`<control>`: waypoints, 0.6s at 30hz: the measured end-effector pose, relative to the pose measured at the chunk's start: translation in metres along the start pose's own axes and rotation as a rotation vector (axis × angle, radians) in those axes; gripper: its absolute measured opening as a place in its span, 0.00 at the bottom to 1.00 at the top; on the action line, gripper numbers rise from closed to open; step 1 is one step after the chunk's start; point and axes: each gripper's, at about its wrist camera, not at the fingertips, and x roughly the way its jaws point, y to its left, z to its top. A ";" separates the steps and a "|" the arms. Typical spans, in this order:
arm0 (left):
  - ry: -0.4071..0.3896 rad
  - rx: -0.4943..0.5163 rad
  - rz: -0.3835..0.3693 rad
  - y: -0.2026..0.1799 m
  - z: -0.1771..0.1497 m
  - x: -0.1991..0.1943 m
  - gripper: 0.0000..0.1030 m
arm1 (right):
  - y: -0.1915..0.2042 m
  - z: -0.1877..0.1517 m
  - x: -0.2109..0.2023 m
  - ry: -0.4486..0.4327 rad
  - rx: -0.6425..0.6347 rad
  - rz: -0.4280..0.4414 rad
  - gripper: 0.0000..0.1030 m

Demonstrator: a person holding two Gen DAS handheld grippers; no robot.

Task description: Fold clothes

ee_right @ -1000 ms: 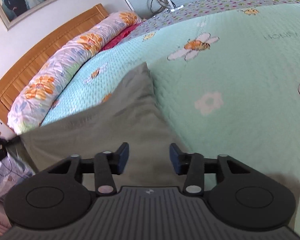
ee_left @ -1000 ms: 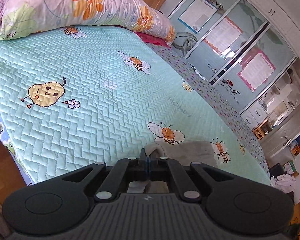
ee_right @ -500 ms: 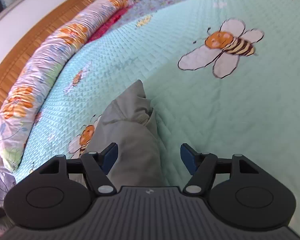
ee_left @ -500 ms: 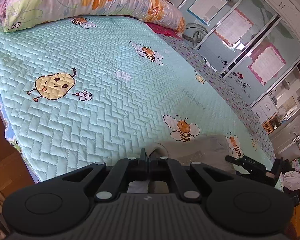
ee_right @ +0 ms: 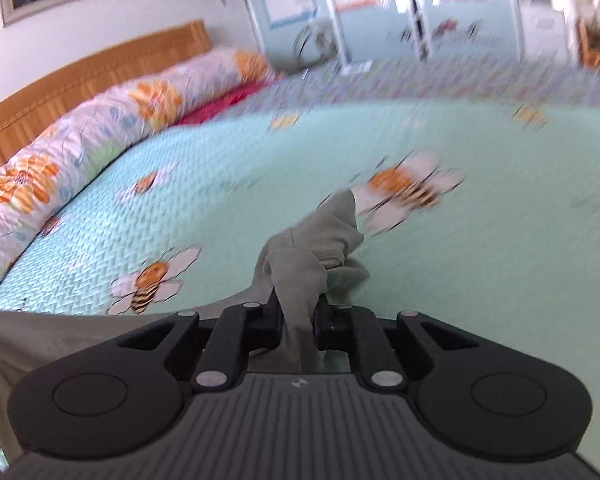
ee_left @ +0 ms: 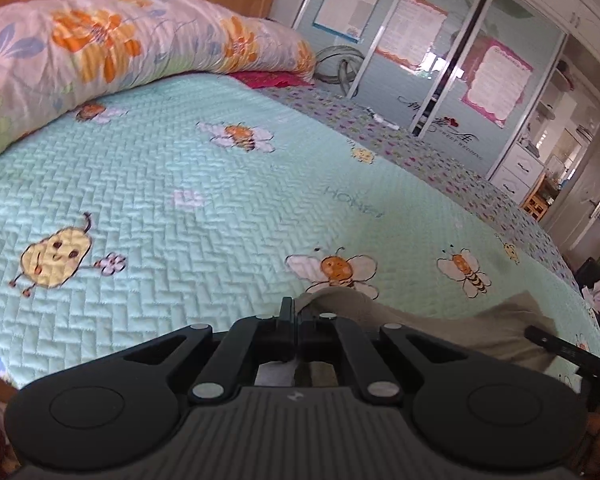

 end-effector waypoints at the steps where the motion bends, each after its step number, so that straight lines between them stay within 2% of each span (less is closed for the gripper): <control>1: -0.012 0.024 -0.024 -0.011 0.006 0.004 0.00 | -0.006 0.004 -0.020 -0.041 -0.030 -0.026 0.12; 4: -0.046 0.103 -0.084 -0.044 0.026 0.017 0.00 | -0.024 0.018 -0.066 -0.139 -0.098 -0.100 0.12; 7: -0.077 0.182 -0.117 -0.089 0.060 0.051 0.00 | -0.044 0.043 -0.083 -0.207 -0.131 -0.170 0.12; 11: -0.178 0.303 -0.127 -0.165 0.118 0.114 0.00 | -0.069 0.091 -0.062 -0.299 -0.171 -0.329 0.12; 14: -0.246 0.366 -0.066 -0.223 0.146 0.177 0.00 | -0.095 0.132 -0.020 -0.361 -0.140 -0.492 0.12; 15: -0.246 0.379 -0.040 -0.239 0.150 0.200 0.01 | -0.107 0.143 0.000 -0.342 -0.131 -0.540 0.14; 16: -0.214 0.363 -0.017 -0.247 0.151 0.223 0.04 | -0.121 0.152 0.022 -0.301 -0.123 -0.583 0.15; 18: -0.072 0.299 -0.011 -0.245 0.141 0.263 0.10 | -0.149 0.156 0.058 -0.183 -0.060 -0.604 0.27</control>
